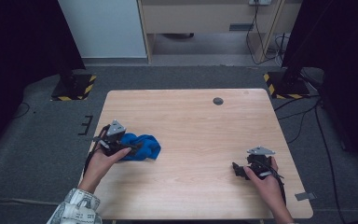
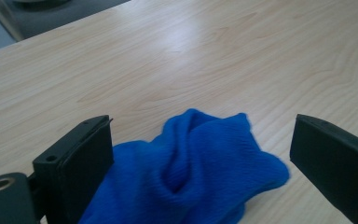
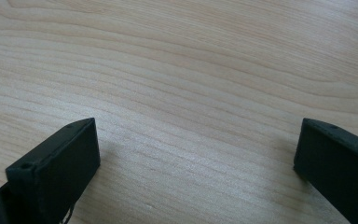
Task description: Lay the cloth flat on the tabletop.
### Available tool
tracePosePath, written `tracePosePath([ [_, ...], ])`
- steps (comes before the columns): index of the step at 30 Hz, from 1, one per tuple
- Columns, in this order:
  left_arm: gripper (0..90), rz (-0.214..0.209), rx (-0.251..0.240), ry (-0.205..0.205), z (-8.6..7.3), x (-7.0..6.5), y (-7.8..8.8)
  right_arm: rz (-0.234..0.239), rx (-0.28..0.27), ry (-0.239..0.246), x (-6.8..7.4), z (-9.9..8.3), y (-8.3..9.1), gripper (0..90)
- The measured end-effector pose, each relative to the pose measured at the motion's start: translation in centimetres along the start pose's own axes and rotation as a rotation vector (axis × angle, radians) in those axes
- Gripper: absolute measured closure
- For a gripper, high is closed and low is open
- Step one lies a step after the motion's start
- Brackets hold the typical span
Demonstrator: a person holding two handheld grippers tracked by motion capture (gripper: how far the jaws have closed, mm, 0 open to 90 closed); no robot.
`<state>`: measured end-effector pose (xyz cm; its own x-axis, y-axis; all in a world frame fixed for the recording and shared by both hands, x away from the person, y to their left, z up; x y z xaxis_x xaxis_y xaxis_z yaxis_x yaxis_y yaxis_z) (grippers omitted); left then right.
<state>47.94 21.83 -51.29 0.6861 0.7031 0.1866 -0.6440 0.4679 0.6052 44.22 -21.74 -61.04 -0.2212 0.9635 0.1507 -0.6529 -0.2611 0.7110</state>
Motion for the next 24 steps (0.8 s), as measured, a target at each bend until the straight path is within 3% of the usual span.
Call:
tracePosePath([
  [10, 3.4, 0.036, 0.042, 0.040, -2.9, 2.5, 0.1, 0.000, 0.000, 0.002, 0.0, 0.0, 0.0, 0.4],
  [19, 3.0, 0.003, 0.042, 0.084, -4.7, 2.8, -0.7, -0.001, 0.001, -0.002, 0.0, 0.0, 0.0, 0.4],
  [24, 2.6, 0.000, 0.063, 0.081, -5.6, 2.7, -1.6, -0.002, 0.002, -0.004, 0.0, 0.0, 0.0, 0.4],
])
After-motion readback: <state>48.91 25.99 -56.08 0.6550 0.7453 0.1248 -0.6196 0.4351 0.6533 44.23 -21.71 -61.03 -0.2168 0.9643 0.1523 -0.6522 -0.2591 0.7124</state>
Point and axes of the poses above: each handheld gripper's, and its own axes: y roughly backward along the jaws, z roughly out of its top, x roughly to its left, the point moved 10 cm from there along -y, roughly forward along the jaws, and after that the axes turned 12 degrees about -y, right-handed, at the moved point
